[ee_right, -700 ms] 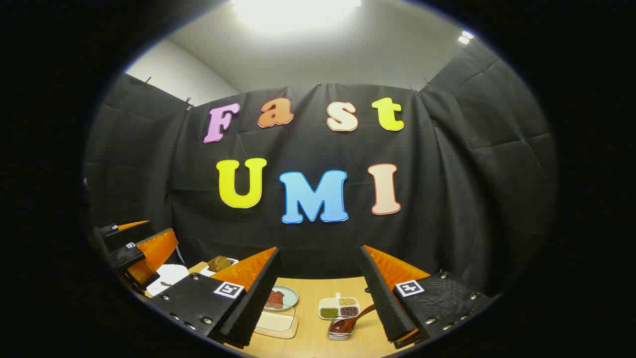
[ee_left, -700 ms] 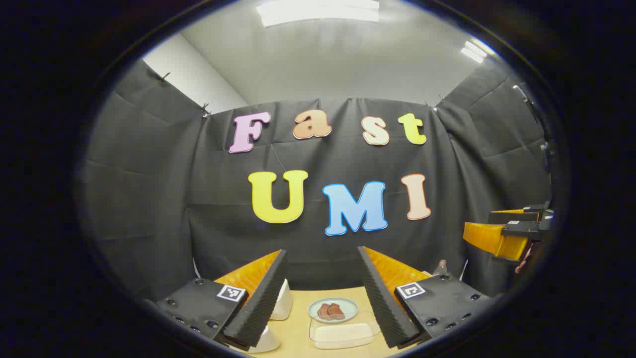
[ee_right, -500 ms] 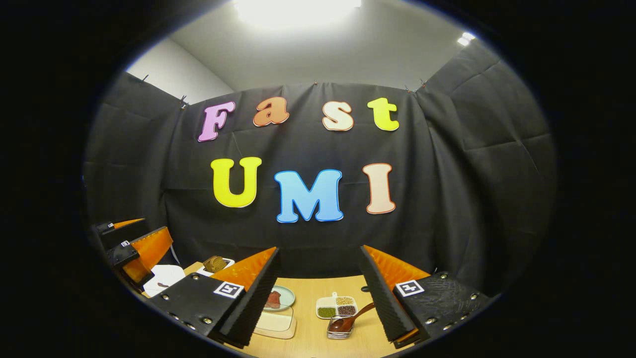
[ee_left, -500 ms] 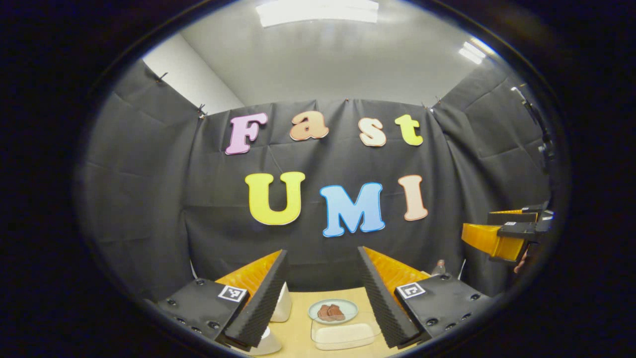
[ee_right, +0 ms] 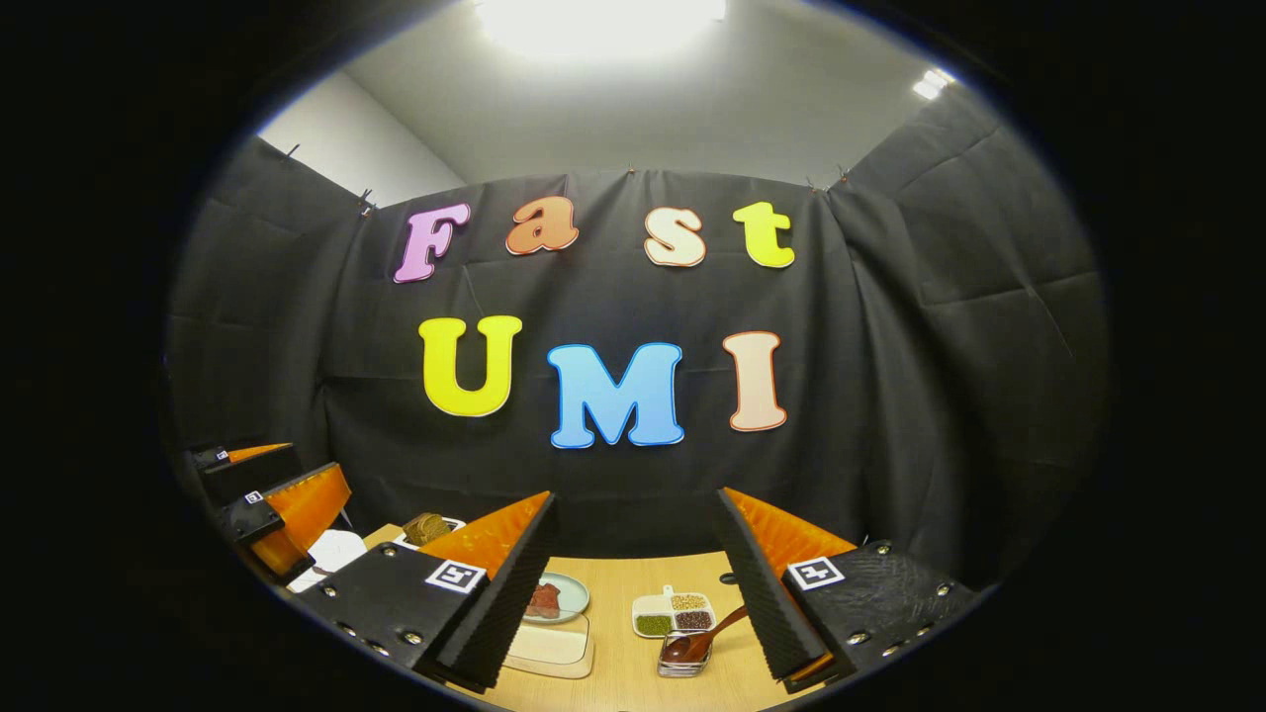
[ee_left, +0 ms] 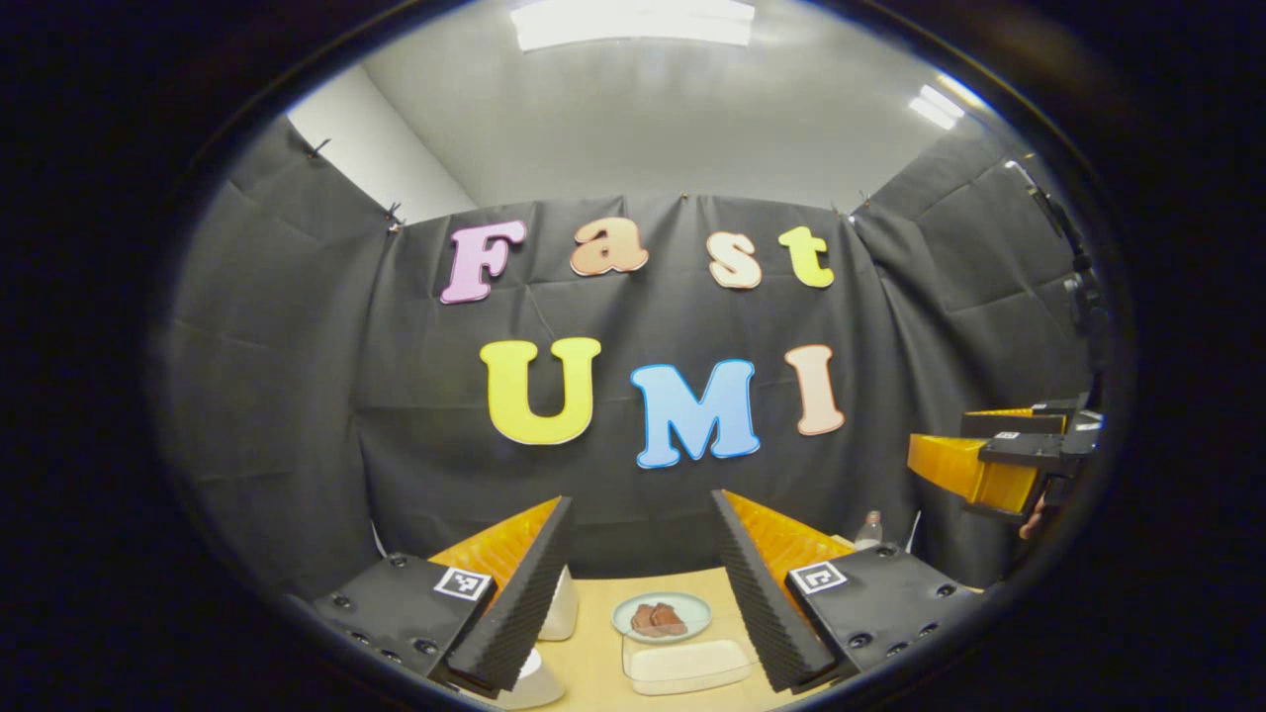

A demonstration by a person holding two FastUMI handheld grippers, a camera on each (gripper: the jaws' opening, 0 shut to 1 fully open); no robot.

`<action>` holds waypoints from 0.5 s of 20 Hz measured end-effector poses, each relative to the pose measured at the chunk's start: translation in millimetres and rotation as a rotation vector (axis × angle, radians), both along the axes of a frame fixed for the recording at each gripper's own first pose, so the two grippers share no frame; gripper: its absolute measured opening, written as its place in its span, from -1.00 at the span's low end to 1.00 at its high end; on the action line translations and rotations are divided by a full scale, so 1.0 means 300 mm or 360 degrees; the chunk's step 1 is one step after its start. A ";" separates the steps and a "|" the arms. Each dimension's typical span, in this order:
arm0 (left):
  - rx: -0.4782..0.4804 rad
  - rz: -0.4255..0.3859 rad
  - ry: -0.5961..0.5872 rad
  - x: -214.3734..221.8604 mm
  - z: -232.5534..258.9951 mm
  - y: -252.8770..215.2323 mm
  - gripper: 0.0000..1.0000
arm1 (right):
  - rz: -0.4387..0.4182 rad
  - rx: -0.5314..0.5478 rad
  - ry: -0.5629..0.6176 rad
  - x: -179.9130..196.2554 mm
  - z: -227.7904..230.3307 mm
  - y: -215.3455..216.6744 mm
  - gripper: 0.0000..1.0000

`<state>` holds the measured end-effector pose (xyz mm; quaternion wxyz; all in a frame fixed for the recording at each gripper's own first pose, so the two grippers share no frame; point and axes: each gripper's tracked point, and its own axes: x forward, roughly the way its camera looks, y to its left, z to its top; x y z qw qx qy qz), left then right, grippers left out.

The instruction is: Close the left gripper, press the button to open the rice cooker; take a wooden spoon from the chopstick holder with the right hand, scoop a spoonful of rice and pour it into the rice cooker, then put the wooden spoon back into the chopstick holder.

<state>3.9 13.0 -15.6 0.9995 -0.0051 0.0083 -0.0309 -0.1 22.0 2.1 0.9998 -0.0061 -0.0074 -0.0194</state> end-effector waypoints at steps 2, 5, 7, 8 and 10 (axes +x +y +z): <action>0.0002 0.0015 0.0010 0.009 -0.019 0.018 0.97 | 0.0009 -0.0005 0.0007 0.006 -0.008 0.005 0.90; 0.0008 0.0042 0.0041 0.027 -0.049 0.047 0.79 | 0.0016 -0.0004 0.0018 0.018 -0.020 0.003 0.91; 0.0021 0.0055 0.0065 0.039 -0.077 0.071 0.79 | 0.0012 -0.0001 0.0007 0.027 -0.023 -0.003 0.91; 0.0029 0.0063 0.0083 0.049 -0.096 0.089 0.87 | 0.0013 -0.0001 0.0014 0.031 -0.036 -0.005 0.91; 0.0030 0.0066 0.0124 0.070 -0.141 0.117 0.68 | 0.0021 0.0000 0.0045 0.045 -0.061 -0.002 0.91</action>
